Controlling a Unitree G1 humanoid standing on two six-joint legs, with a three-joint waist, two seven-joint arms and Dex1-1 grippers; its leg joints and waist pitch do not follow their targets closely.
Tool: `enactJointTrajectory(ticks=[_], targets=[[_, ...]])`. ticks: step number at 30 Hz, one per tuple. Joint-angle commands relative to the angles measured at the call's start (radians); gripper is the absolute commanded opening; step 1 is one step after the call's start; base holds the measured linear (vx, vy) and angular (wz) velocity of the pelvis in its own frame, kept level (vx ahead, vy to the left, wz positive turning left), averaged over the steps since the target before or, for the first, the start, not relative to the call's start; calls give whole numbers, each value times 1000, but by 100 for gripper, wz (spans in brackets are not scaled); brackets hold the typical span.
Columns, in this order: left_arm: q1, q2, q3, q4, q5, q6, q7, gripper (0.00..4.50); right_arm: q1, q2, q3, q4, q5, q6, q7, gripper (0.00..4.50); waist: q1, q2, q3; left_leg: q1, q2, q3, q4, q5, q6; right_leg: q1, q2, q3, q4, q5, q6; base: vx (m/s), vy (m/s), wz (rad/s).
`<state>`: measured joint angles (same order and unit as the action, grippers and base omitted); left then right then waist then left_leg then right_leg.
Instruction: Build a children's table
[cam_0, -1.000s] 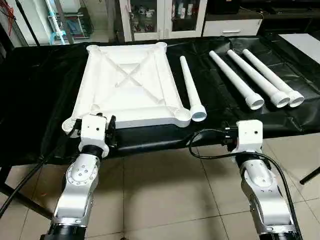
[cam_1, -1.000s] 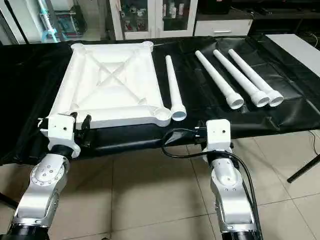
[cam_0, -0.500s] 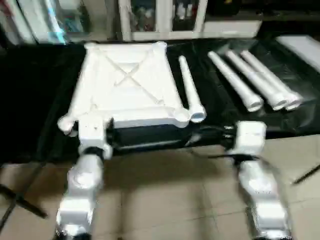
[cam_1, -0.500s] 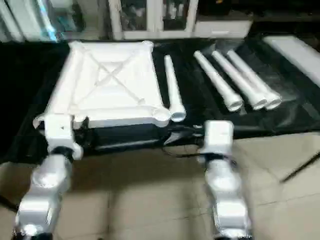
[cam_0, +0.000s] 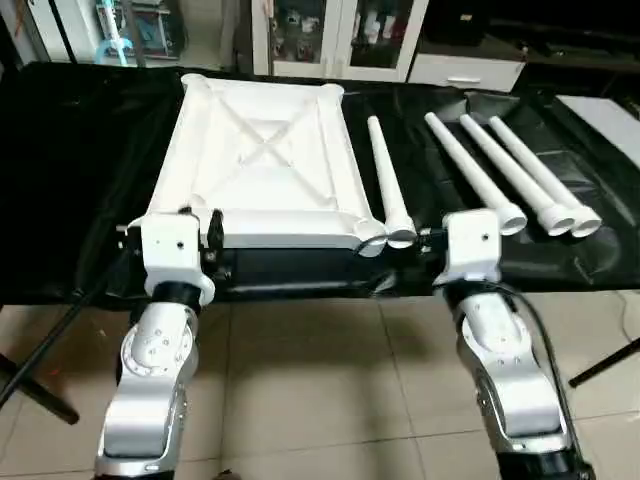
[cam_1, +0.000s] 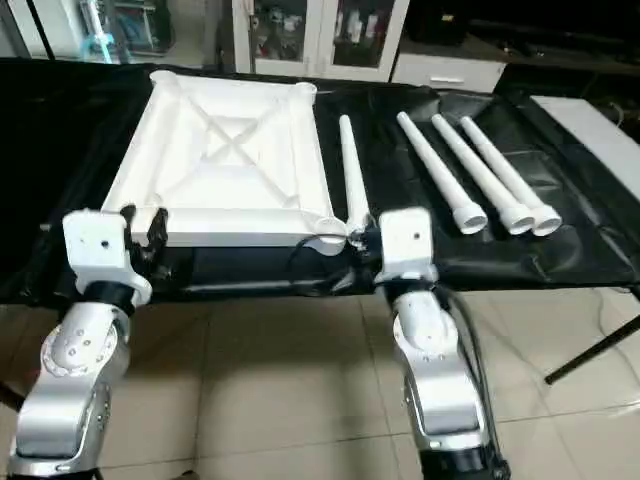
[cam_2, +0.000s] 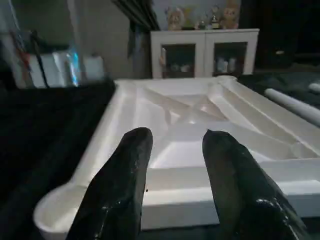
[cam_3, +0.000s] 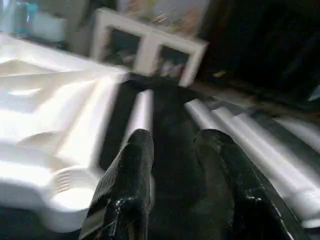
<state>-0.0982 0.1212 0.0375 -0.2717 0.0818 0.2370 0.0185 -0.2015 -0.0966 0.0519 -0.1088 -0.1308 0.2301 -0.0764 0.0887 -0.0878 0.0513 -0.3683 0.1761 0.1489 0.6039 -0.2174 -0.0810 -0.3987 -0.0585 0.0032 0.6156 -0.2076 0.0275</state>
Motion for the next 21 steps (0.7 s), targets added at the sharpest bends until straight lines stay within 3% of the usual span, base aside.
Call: enactJointTrajectory(ticks=[1, 2, 3, 4, 5, 6, 7, 8, 9, 10, 11, 12, 13, 14, 15, 16, 17, 18, 19, 20, 21], targets=[[13, 2, -17, -20, 29, -1, 15, 200, -1, -14, -48, 19, 7, 34, -11, 155, -3, 16, -47, 15, 29, 0, -81, -107, -29, 35, -45, 21, -56, -1, -58, 0, 0, 0], [9, 1, -21, -26, 35, 13, 17, 200, -7, -19, -60, 17, 15, 56, -5, 155, -5, 5, -48, 15, 30, 0, -81, -111, -30, 36, -43, 20, -57, 2, -56, 0, 0, 0], [4, -2, -29, -28, 33, 12, 7, 200, -7, -32, -76, 20, 60, 87, 49, 155, -2, 25, -43, 17, 30, -5, -82, -108, -38, 30, -41, 18, -51, 38, -57, 0, 0, 0], [-12, -6, -40, -22, 25, 13, -6, 200, -2, -43, -100, 6, 70, 91, 57, 155, -3, 33, -48, 20, 31, -7, -81, -120, -42, 33, -40, 18, -49, 55, -62, 0, 0, 0], [-30, -11, -48, -19, 19, 18, -17, 200, -2, -53, -119, -8, 77, 95, 61, 155, -6, 26, -49, 21, 31, -4, -80, -121, -41, 33, -38, 17, -53, 64, -63, 0, 0, 0], [-40, -13, -51, -18, 16, 22, -22, 200, -3, -57, -128, -16, 77, 96, 60, 155, -3, 17, -47, 24, 31, -3, -83, -167, -45, 35, -39, 16, -55, 20, -66, 0, 0, 0], [-73, -14, -46, 13, 0, 6, -34, 200, -12, -34, -154, -31, 126, 87, 69, 155, -2, 17, -46, 28, 31, -2, -86, -210, -45, 35, -41, 15, -58, -30, -68, 0, 0, 0], [-77, -14, -47, 17, 0, 4, -35, 200, -13, -33, -155, -33, 128, 87, 67, 155, -10, 23, -31, 34, 29, -1, -97, -338, -40, 30, -38, 15, -72, -178, -65, 0, 0, 0], [-101, -11, -52, 40, 0, -7, -40, 200, -16, -25, -163, -44, 137, 87, 61, 155, -19, 37, -21, 45, 25, -1, -102, -433, -29, 26, -31, 10, -90, -281, -65, 0, 0, 0], [-141, -13, -57, 71, -1, -9, -42, 200, -18, -15, -164, -64, 139, 76, 46, 155, -16, 62, -30, 63, 26, -9, -108, -501, -29, 30, -30, 2, -89, -363, -77, 0, 0, 0], [-159, -24, -63, 80, -7, 0, -41, 200, -6, -15, -154, -81, 112, 51, 17, 155, -28, 52, -12, 79, 24, -7, -109, -584, -10, 24, -24, -10, -112, -490, -88, 0, 0, 0], [-159, -32, -67, 72, -6, 5, -38, 200, 6, -5, -155, -91, 122, 53, 18, 155, -34, 50, -15, 91, 18, -4, -104, -608, 8, 41, -28, -22, -128, -590, -102, 0, 0, 0], [-164, -37, -70, 70, -4, 9, -37, 200, 8, -2, -157, -90, 126, 57, 20, 155, -36, 49, -12, 91, 16, -1, -105, -591, 21, 51, -34, -20, -135, -609, -105, 0, 0, 0], [-165, -39, -72, 69, -3, 11, -37, 200, 9, -1, -157, -90, 127, 58, 21, 155, -35, 58, -17, 89, 13, 3, -110, -546, 38, 72, -42, -18, -144, -628, -109, 0, 0, 0], [-171, -44, -76, 68, 0, 15, -35, 200, 9, 2, -160, -87, 132, 64, 24, 155, -37, 57, -19, 80, 8, 6, -115, -498, 48, 92, -43, -15, -148, -628, -110, 82, -2, -9], [-178, -52, -79, 71, -1, 16, -34, 200, 9, -2, -158, -79, 120, 61, 20, 155, -37, 71, -24, 73, 4, 9, -120, -440, 53, 108, -42, -8, -147, -584, -119, 71, -8, -10], [-192, -59, -81, 77, -2, 24, -32, 200, 1, -8, -157, -72, 122, 67, 31, 155, -35, 81, -32, 78, 8, 7, -122, -420, 57, 111, -42, -9, -140, -545, -133, 71, -8, -10], [-203, -68, -82, 84, -8, 24, -33, 200, -4, -14, -152, -74, 126, 61, 46, 155, -38, 77, -40, 79, 8, 7, -123, -359, 74, 123, -35, -8, -130, -428, -169, 84, 3, -6], [-208, -71, -87, 91, -9, 21, -36, 200, -7, -23, -146, -75, 123, 62, 59, 155, -38, 73, -45, 80, 5, 10, -122, -326, 87, 128, -30, -8, -124, -366, -188, 110, 5, 0], [-211, -72, -91, 97, -9, 17, -39, 200, -9, -30, -143, -75, 122, 64, 69, 155, -35, 74, -57, 83, -3, 14, -118, -249, 119, 141, -25, -6, -112, -232, -228, 110, 5, 0], [-212, -73, -94, 101, -9, 13, -41, 200, -10, -33, -141, -75, 119, 64, 72, 155, -33, 76, -58, 72, -14, 16, -110, -181, 151, 155, -21, 0, -102, -127, -260, 116, 21, 3]])
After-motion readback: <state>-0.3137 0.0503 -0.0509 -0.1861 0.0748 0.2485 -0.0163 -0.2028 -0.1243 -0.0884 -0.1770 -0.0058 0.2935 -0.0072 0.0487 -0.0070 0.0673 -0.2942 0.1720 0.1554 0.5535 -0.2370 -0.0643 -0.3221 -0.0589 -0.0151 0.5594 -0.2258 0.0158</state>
